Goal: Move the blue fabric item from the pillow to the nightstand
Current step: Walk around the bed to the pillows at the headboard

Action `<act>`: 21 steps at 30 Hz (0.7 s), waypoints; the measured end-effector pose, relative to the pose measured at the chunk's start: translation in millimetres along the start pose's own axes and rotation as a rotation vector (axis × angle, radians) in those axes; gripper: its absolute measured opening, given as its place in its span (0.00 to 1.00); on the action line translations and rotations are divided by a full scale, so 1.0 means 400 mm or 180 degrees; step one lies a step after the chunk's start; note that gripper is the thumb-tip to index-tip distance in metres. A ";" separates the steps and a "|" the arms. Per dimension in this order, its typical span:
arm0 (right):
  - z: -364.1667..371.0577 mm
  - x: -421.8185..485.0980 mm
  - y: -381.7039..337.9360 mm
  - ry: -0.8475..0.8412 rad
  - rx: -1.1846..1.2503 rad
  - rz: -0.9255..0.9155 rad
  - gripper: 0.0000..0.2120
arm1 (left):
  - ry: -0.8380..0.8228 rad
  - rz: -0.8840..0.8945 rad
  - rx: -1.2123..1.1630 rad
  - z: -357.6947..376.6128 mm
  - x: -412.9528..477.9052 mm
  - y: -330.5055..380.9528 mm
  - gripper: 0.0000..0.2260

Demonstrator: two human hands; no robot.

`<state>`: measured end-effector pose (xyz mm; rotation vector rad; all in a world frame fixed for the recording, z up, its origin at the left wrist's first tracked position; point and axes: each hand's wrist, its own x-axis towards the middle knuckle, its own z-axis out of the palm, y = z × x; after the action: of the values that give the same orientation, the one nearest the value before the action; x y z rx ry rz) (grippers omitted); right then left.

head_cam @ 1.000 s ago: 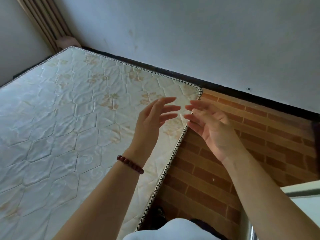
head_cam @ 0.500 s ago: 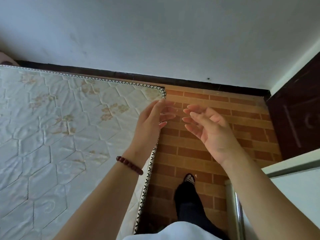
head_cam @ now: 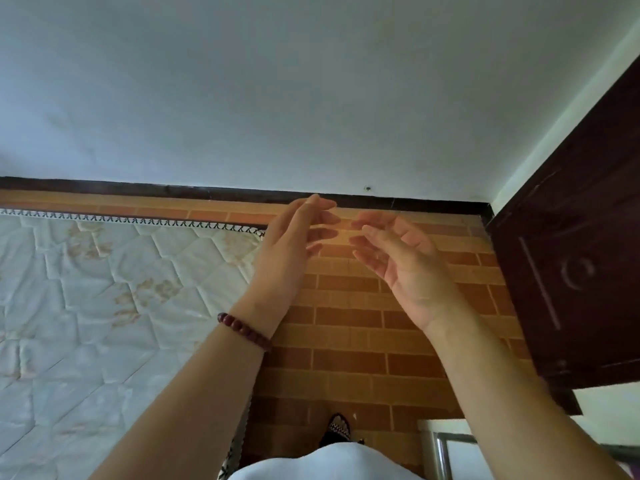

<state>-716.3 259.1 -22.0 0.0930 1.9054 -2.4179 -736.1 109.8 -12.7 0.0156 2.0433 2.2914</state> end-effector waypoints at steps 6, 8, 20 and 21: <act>-0.083 0.162 -0.012 0.0170 0.0060 0.0021 0.05 | 0.0059 -0.0119 0.0230 0.056 0.162 -0.020 0.14; -0.092 0.223 -0.012 0.0226 0.0070 0.0032 0.05 | 0.0080 -0.0147 0.0258 0.064 0.223 -0.022 0.14; -0.109 0.725 -0.067 0.0586 0.0068 -0.0127 0.05 | -0.0180 -0.0107 0.0143 0.087 0.752 -0.006 0.14; -0.101 0.763 -0.074 0.0585 0.0055 -0.0119 0.05 | -0.0179 -0.0118 0.0140 0.082 0.790 0.004 0.14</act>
<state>-1022.6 301.9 -28.7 0.2932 1.9752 -2.5304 -1049.4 161.3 -20.0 0.0435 2.0487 2.1985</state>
